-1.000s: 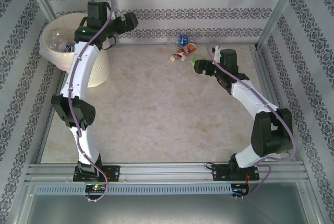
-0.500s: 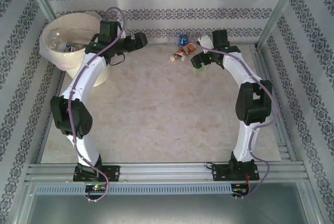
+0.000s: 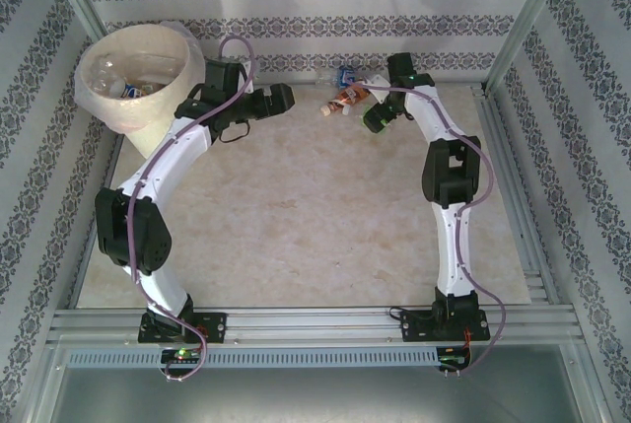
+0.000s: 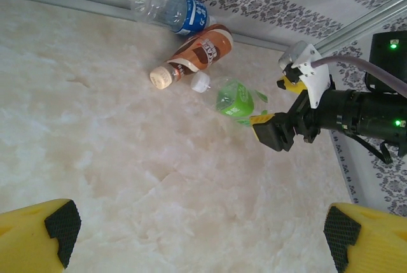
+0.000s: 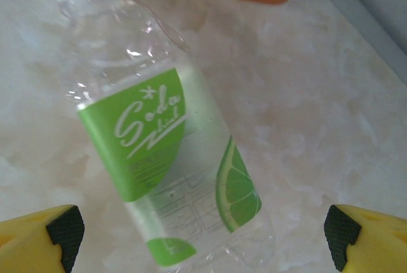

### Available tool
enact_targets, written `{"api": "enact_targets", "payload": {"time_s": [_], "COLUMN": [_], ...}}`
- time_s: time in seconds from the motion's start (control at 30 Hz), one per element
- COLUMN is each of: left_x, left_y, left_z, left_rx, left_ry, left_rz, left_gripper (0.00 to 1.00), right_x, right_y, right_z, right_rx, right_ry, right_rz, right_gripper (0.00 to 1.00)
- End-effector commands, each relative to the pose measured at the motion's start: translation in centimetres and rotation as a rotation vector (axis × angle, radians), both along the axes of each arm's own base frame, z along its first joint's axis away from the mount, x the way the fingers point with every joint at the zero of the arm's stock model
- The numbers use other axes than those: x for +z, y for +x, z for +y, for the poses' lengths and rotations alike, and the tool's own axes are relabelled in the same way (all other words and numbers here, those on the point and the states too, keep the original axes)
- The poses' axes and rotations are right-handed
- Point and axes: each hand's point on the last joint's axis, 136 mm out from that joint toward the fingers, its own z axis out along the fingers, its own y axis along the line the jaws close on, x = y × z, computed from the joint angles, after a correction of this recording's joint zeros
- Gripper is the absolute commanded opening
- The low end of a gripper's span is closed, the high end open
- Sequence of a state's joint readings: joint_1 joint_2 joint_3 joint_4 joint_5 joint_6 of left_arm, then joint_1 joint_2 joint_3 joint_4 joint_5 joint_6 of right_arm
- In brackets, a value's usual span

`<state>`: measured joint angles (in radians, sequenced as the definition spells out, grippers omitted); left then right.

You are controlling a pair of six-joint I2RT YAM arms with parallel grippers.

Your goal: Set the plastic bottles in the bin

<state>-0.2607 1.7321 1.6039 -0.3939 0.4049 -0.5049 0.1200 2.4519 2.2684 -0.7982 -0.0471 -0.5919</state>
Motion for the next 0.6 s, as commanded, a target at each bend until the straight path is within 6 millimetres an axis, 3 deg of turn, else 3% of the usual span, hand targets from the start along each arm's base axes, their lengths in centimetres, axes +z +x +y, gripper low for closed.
{"api": "enact_targets", "payload": {"time_s": [0.0,0.13,0.27,0.37,0.57], "left_x": [2.1,1.9,1.7,1.6,1.4], "left_y": [0.0,-0.3,-0.3,-0.2,-0.2], "left_z": [0.3,0.7,1.2,1.2,1.1], "left_rx": [0.006,0.018,0.042,0.052,0.046], "left_ry": [0.018,0.036,0.052,0.043,0.040], "left_rz": [-0.095,-0.101,-0.105,-0.105,-0.100], "left_gripper": [1.00,1.00,1.00,1.00,1.00], "right_x": [-1.7,-3.6,-4.3,-4.4,-4.2], "right_y": [-0.7,-1.9,-2.3,-2.3,-3.7], "right_z": [-0.7,0.2,0.6,1.0,2.8], "right_rx": [0.007,0.056,0.049,0.053,0.100], "right_ry": [-0.062,-0.047,-0.029,-0.038,-0.055], "right_rz": [0.072,0.147,0.149,0.109,0.085], "right_gripper": [0.98,0.95,0.92,0.73,0.64]}}
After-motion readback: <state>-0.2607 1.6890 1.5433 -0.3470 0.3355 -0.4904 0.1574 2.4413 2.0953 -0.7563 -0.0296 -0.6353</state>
